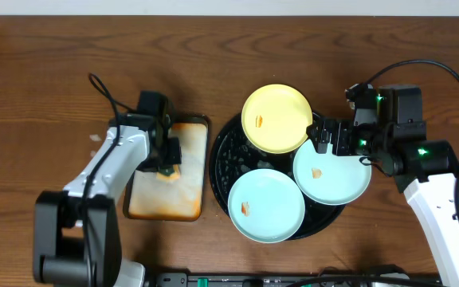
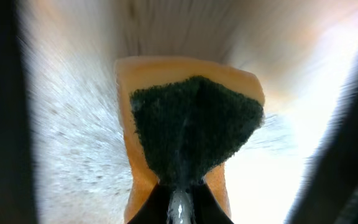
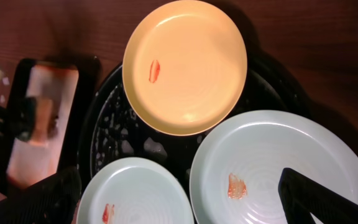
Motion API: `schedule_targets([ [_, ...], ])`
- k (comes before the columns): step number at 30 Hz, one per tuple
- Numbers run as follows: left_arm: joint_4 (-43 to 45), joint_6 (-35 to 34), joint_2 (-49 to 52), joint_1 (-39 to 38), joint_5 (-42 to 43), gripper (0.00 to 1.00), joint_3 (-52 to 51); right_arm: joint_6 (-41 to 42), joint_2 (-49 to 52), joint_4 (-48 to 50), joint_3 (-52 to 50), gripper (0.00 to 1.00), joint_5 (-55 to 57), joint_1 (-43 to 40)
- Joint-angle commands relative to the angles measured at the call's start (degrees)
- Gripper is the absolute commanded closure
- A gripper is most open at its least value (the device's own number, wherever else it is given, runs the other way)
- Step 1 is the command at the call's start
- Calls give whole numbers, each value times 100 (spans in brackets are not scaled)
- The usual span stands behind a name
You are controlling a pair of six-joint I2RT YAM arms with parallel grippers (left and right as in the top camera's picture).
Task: Clean dirty plates on tray and stack at the side
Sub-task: 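Grasp the soapy sponge with the left gripper, pressing into the foam, then hold the sponge in the left gripper and lift it from the tray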
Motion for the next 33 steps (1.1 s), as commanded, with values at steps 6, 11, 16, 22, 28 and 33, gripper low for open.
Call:
schedule_targets([
  [6, 238, -50, -240, -17, 35, 68, -122, -59, 24, 15, 111, 1, 4, -35],
  [11, 514, -50, -42, -17, 37, 59, -284, -59, 24, 15, 111, 1, 4, -35],
  [16, 612, -50, 173, -17, 37, 59, -332, -59, 24, 17, 109, 1, 4, -35],
  [22, 831, -50, 476, -17, 37, 72, -341, -59, 24, 17, 109, 1, 4, -35],
  [28, 846, 13, 699, -17, 94, 93, -341, -59, 22, 15, 111, 1, 2, -35],
  [33, 509, 76, 542, -17, 144, 91, -192, -59, 24, 31, 111, 1, 4, -35],
])
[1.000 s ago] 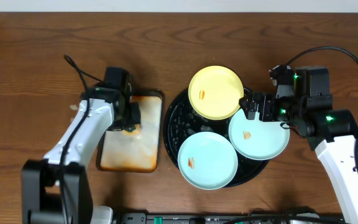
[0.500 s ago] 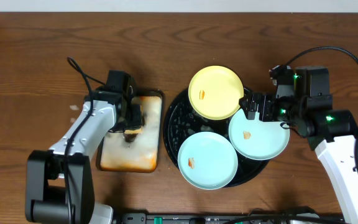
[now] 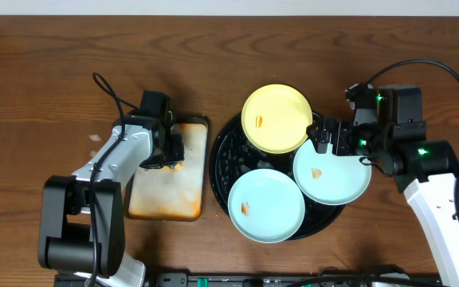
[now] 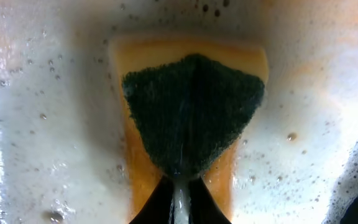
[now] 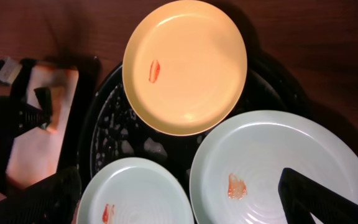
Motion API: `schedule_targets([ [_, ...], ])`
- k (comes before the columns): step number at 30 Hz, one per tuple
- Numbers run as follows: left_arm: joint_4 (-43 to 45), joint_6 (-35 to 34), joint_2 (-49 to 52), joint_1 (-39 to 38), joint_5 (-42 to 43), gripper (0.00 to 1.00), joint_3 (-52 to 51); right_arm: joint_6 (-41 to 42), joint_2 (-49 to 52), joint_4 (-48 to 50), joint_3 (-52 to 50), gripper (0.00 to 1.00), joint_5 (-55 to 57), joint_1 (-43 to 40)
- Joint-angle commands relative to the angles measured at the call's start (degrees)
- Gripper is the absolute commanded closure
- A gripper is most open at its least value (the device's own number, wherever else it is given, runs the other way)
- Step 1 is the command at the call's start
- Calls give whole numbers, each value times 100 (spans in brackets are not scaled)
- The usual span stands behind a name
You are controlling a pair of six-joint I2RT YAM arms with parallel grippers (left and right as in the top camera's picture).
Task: Clean dirty plates on tray and stack at the side
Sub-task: 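Hold the sponge in the left gripper and lift it from the tray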
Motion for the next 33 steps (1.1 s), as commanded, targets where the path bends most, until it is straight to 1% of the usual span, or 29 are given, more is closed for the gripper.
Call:
schedule_targets([
  [1, -380, 59, -22, -20, 55, 79, 107, -59, 24, 28, 111, 1, 4, -35],
  [2, -450, 59, -68, -20, 55, 66, 155, -59, 24, 28, 111, 1, 2, -35],
  [5, -555, 59, -317, -20, 52, 55, 221, -59, 24, 28, 111, 1, 4, -35],
  [6, -527, 61, -472, -20, 50, 48, 221, -59, 24, 28, 111, 1, 4, -35],
  [8, -479, 61, -575, -20, 26, 46, 221, -59, 24, 26, 111, 1, 4, -35],
  [13, -411, 66, -516, -20, 24, 48, 199, -59, 24, 26, 111, 1, 4, -35],
  [18, -125, 258, -225, -20, 11, 51, 55, -59, 22, 33, 109, 1, 4, -35],
  [19, -90, 258, -162, -20, 11, 53, 35, -59, 24, 33, 111, 1, 4, -35],
  [23, 44, 258, 72, -20, 11, 66, 26, -59, 24, 35, 111, 1, 4, -35],
  [25, 85, 256, 109, -20, 11, 69, 24, -59, 24, 35, 111, 1, 4, -35],
  [26, 92, 260, 111, -20, 9, 73, 22, -59, 24, 33, 111, 1, 2, -35],
  [27, 129, 310, 111, -20, 9, 78, 2, -59, 22, 33, 109, 1, 2, -35],
  [28, 140, 321, 111, -20, 9, 81, -7, -59, 24, 33, 111, 1, 2, -35],
  [29, 173, 321, 111, -20, 11, 89, -28, -57, 24, 33, 111, 1, 2, -35],
  [30, 177, 321, 111, -20, 11, 92, -37, -57, 22, 33, 111, 1, 2, -35],
  [33, 118, 321, 74, -20, 289, 93, -35, -59, 24, 28, 111, 1, 2, -35],
])
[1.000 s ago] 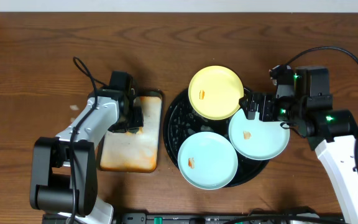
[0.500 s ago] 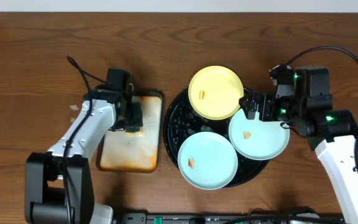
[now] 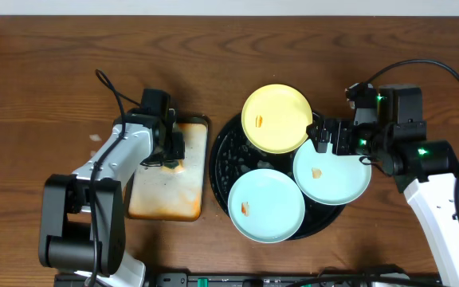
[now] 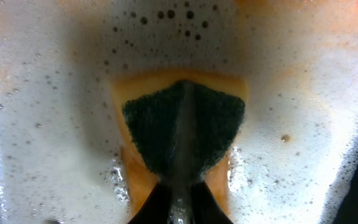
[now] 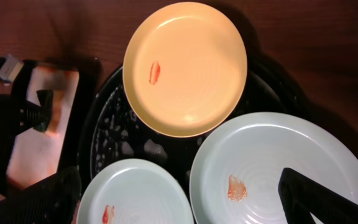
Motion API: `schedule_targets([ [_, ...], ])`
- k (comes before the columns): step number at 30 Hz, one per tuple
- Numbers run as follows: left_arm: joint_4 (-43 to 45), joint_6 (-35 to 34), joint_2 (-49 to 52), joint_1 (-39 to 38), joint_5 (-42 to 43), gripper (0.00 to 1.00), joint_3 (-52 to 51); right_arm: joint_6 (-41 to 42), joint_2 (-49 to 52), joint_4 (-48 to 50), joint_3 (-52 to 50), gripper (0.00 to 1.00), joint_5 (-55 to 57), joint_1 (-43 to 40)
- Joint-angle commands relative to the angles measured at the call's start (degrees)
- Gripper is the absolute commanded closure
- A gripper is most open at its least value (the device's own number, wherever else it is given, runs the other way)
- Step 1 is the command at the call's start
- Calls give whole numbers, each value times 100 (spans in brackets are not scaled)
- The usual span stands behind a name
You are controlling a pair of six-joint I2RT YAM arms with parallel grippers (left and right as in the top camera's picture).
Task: Clean dirty plates on tray and stack at the side
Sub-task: 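Hold the sponge in the left gripper and lift it from the tray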
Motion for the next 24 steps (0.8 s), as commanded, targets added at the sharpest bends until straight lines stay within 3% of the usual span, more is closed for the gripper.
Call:
schedule_targets([
  [1, -63, 37, 4, -17, 262, 93, -90, -59, 24, -7, 111, 1, 2, -35],
  [11, -470, -24, -846, -37, 249, 93, 229, -59, 22, 0, 111, 1, 2, -35],
  [24, -142, -4, 149, -55, 205, 93, -109, -59, 24, 11, 109, 1, 2, -35],
])
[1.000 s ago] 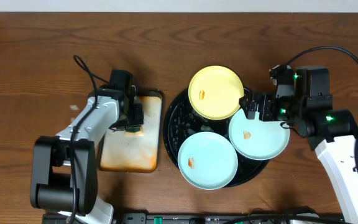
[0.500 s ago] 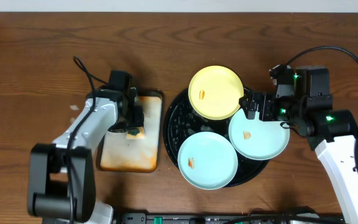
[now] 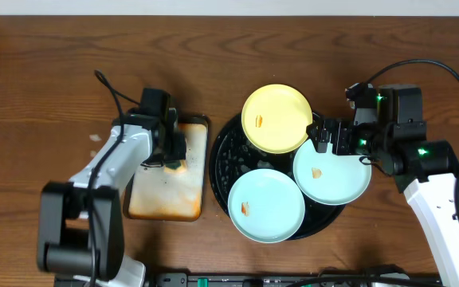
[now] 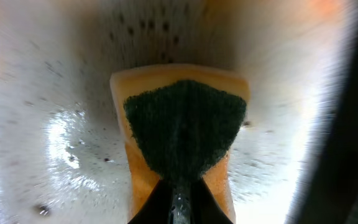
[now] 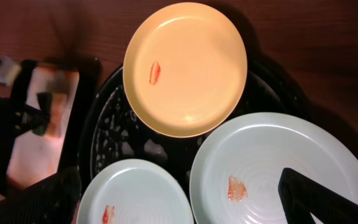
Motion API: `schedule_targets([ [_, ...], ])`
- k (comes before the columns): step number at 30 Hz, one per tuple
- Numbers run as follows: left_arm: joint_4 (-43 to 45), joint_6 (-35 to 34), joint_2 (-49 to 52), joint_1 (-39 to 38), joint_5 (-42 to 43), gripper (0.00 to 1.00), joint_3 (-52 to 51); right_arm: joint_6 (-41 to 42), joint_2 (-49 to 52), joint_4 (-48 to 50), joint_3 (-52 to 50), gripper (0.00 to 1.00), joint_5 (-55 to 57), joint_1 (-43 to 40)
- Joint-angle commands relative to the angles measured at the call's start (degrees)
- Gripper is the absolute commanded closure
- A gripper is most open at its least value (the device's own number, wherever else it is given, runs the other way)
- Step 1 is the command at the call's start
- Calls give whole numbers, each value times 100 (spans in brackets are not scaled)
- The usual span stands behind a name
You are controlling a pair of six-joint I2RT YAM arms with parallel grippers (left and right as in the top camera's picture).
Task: Clean dirty plates on tray and stack at the side
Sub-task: 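Hold the sponge in the left gripper and lift it from the tray, then grasp the yellow plate rim with the right gripper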
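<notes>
Three dirty plates lie on the round black tray (image 3: 228, 151): a yellow plate (image 3: 276, 119) at the back, a pale blue plate (image 3: 332, 172) at the right and another pale blue plate (image 3: 266, 206) in front, each with a red smear. My left gripper (image 3: 172, 159) is shut on an orange sponge with a dark green scouring face (image 4: 183, 127), held over the foamy soap tray (image 3: 168, 171). My right gripper (image 5: 179, 193) stands open above the plates, its fingers (image 5: 319, 193) wide apart.
The soap tray is a black rectangle left of the round tray, filled with orange-tinged foam (image 4: 55, 137). Wet suds dot the round tray's bare part (image 5: 114, 134). Dark wooden table (image 3: 46, 80) surrounds both. Cables run from each arm.
The sponge in my left gripper sat pressed in bubbly foam; now the left wrist view is blurred and the sponge shows clear of the bubbles. The right arm and plates are unchanged.
My left gripper held the sponge over the soap tray in a blurred view. Then the sponge sat in the foam at two moments, a little farther back in the tray. Now it is blurred again over the foam. My right gripper stayed open above the plates throughout.
</notes>
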Motion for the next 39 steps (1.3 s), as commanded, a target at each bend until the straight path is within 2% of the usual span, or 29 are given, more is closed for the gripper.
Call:
schedule_targets([
  [1, 50, -9, 389, -13, 37, 93, -114, -59, 24, 20, 111, 1, 0, -35],
  [7, -17, -11, 584, -13, 37, 93, -103, -61, 24, 111, 111, 1, 2, -35],
  [16, -1062, -42, 214, -13, 35, 92, 855, -254, 186, 643, 109, 1, 11, -35],
  [20, -1257, -127, -20, -13, 85, 92, 1379, -254, 544, 1067, 109, 8, 155, -35],
  [24, -1250, -254, -164, -122, 101, 93, 1827, -264, 1097, 1541, 111, 9, 625, -35],
  [27, -944, -254, -162, -437, 205, 93, 2092, -321, 1453, 1829, 111, 11, 741, -35],
  [34, 588, -540, 4, -1727, 260, 92, 2197, -319, 2291, 2170, 109, 9, 778, -35],
  [36, 938, -599, 157, -2013, 203, 93, 2197, -321, 2524, 2304, 109, 14, 890, -35],
  [39, 1401, -667, 420, -2312, 179, 93, 2197, -319, 2874, 2527, 109, 29, 892, -33],
])
